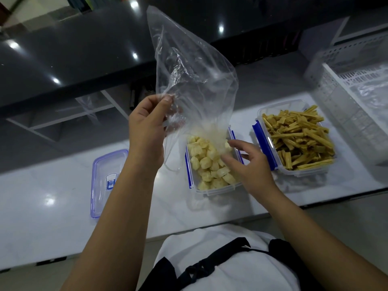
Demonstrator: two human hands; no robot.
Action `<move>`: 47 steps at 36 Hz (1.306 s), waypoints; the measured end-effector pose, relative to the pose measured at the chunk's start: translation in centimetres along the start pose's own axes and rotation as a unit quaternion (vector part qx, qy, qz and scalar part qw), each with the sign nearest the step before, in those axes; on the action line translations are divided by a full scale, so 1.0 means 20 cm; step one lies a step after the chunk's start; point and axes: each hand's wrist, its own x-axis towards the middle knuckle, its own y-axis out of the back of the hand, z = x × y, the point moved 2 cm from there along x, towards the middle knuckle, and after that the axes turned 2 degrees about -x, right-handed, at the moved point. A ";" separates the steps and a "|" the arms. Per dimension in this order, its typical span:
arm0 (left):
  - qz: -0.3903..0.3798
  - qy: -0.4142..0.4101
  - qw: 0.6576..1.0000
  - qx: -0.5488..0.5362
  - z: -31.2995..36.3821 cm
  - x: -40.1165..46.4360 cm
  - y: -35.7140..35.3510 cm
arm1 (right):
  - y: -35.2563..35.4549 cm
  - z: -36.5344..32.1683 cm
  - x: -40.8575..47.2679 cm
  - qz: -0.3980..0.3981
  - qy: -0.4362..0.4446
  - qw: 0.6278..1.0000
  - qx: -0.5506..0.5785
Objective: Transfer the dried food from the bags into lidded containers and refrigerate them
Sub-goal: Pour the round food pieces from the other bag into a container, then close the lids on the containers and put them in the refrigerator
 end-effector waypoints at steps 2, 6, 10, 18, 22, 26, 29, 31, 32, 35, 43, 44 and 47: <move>-0.006 -0.002 1.000 0.003 0.00 0.00 -0.01 | -0.01 -0.02 0.03 -0.025 -0.003 0.999 -0.026; -0.019 0.004 1.000 -0.007 0.00 0.00 -0.02 | -0.01 -0.07 0.07 0.013 0.020 0.999 -0.037; -0.023 -0.006 1.000 -0.012 0.01 0.00 0.00 | 0.05 -0.14 0.08 0.073 0.067 0.995 -0.016; -0.032 0.028 0.999 0.001 -0.05 0.00 0.03 | 0.13 -0.18 0.08 -0.007 -0.012 0.999 -0.040; -0.095 0.042 0.994 -0.016 -0.07 -0.02 0.00 | 0.24 -0.26 0.07 -0.033 -0.007 0.997 0.065; -0.175 0.067 0.982 -0.028 -0.08 -0.01 -0.12 | 0.35 -0.37 0.08 -0.002 0.000 0.990 0.139; -0.215 0.077 0.973 -0.032 -0.09 -0.01 -0.24 | 0.48 -0.43 0.07 0.100 0.018 0.984 0.148; -0.235 0.090 0.967 -0.034 -0.10 0.00 -0.33 | 0.58 -0.44 0.04 0.167 0.033 0.976 0.133; -0.246 0.096 0.964 -0.034 -0.10 0.00 -0.38 | 0.63 -0.44 0.02 0.195 0.039 0.972 0.124; -0.285 0.104 0.952 -0.028 -0.11 0.00 -0.55 | 0.81 -0.46 -0.05 0.255 0.057 0.961 0.094; -0.400 0.142 0.905 0.023 -0.12 0.04 -1.22 | 1.36 -0.51 -0.15 0.352 0.072 0.933 0.032; -0.405 0.149 0.901 0.035 -0.13 0.04 -1.30 | 1.42 -0.50 -0.14 0.356 0.059 0.932 0.024; -0.415 0.165 0.891 0.086 -0.21 0.05 -1.52 | 1.59 -0.42 -0.08 0.356 -0.004 0.934 -0.013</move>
